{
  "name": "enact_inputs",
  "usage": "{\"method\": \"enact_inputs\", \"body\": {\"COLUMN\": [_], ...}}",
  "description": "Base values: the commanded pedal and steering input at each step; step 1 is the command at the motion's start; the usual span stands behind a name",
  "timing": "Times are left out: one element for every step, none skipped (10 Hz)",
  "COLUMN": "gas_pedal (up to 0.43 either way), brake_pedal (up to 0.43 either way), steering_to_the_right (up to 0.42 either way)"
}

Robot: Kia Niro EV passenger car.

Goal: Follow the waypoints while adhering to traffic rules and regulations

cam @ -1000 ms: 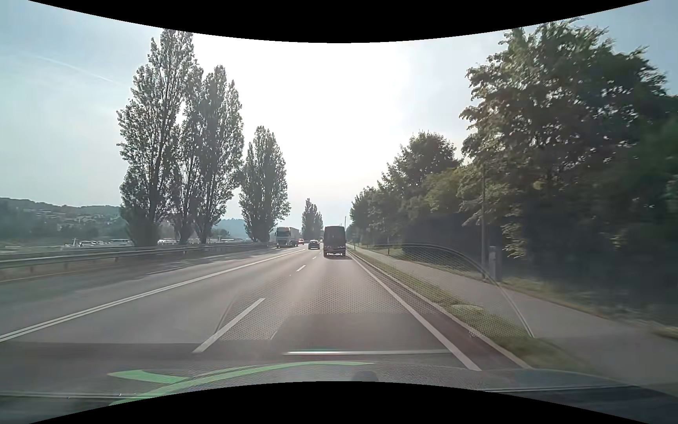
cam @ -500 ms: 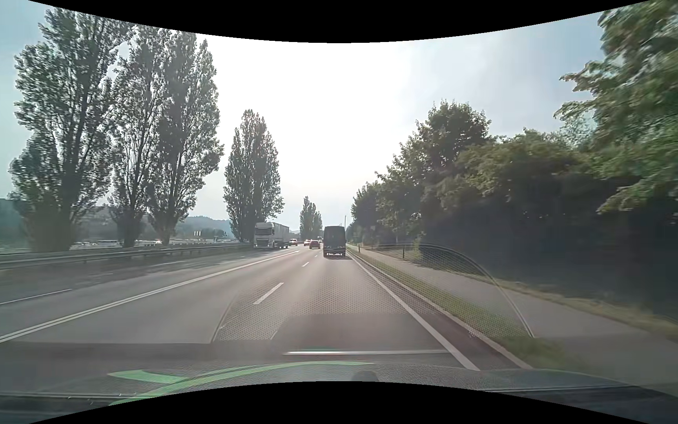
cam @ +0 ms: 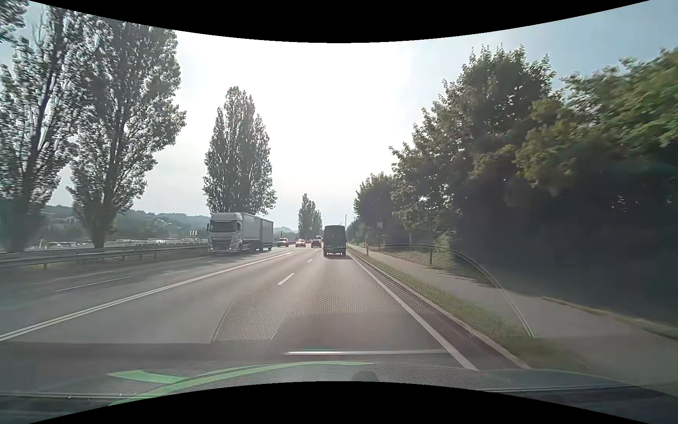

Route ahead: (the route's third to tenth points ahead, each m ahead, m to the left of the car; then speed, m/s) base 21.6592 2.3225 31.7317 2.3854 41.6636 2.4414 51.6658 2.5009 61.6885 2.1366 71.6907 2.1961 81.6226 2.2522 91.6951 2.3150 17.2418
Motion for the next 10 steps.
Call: {"method": "enact_inputs", "body": {"gas_pedal": [0.079, 0.079, 0.079, 0.079, 0.079, 0.079, 0.079, 0.079, 0.079, 0.087], "brake_pedal": [0.0, 0.0, 0.0, 0.0, 0.0, 0.0, 0.0, 0.0, 0.0, 0.0], "steering_to_the_right": [0.0, 0.0, 0.0, 0.0, 0.0, 0.0, 0.0, 0.0, 0.0, 0.0]}}
